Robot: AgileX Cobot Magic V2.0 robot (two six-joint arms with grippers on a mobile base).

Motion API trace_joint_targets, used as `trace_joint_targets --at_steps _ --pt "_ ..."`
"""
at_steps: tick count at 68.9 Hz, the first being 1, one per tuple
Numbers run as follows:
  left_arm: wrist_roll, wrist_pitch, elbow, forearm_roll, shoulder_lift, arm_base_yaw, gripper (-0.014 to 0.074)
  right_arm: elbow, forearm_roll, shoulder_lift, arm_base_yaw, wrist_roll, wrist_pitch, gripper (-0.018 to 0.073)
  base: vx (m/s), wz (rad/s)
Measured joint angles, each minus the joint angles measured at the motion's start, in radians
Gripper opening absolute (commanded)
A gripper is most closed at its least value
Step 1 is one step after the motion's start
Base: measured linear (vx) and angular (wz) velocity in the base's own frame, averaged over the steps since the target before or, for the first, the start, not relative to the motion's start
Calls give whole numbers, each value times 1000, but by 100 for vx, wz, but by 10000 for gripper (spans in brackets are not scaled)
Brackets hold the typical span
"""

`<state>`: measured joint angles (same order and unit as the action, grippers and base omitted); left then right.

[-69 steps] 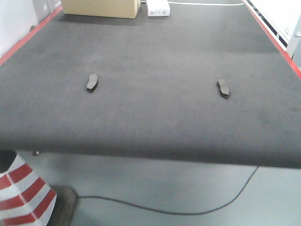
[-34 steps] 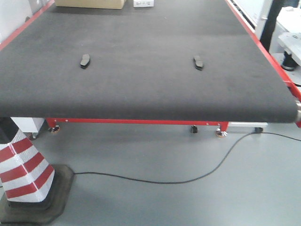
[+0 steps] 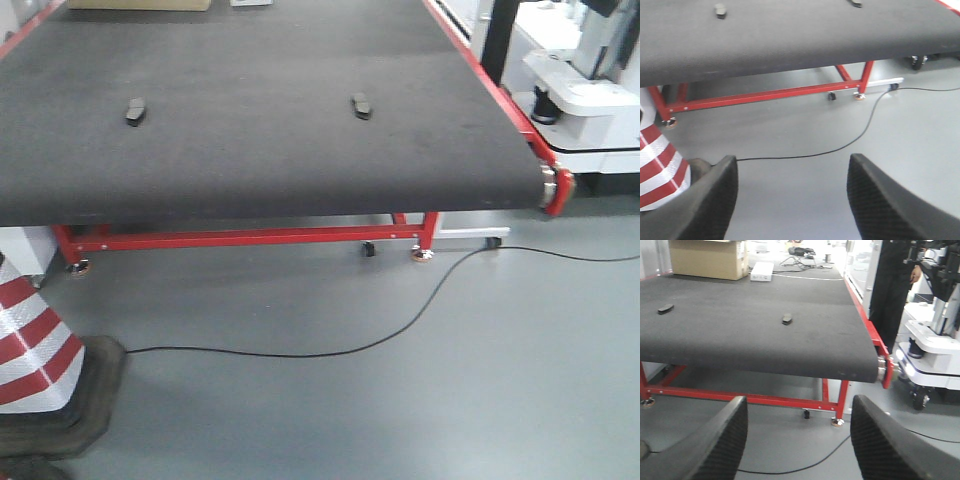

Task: Move and align brake pads A on conveyor
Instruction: 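Turn the base away from the conveyor toward the yellow floor line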

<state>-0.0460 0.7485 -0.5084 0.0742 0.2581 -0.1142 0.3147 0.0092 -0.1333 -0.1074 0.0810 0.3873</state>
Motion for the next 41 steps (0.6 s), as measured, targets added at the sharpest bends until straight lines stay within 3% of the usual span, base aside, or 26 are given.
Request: trace_joint_targets --at_steps 25,41 --pt "0 0 0 0 0 0 443 0 0 0 0 0 0 429 -4 -24" --pt "0 8 0 -1 0 0 443 0 0 0 0 0 0 429 -4 -74"
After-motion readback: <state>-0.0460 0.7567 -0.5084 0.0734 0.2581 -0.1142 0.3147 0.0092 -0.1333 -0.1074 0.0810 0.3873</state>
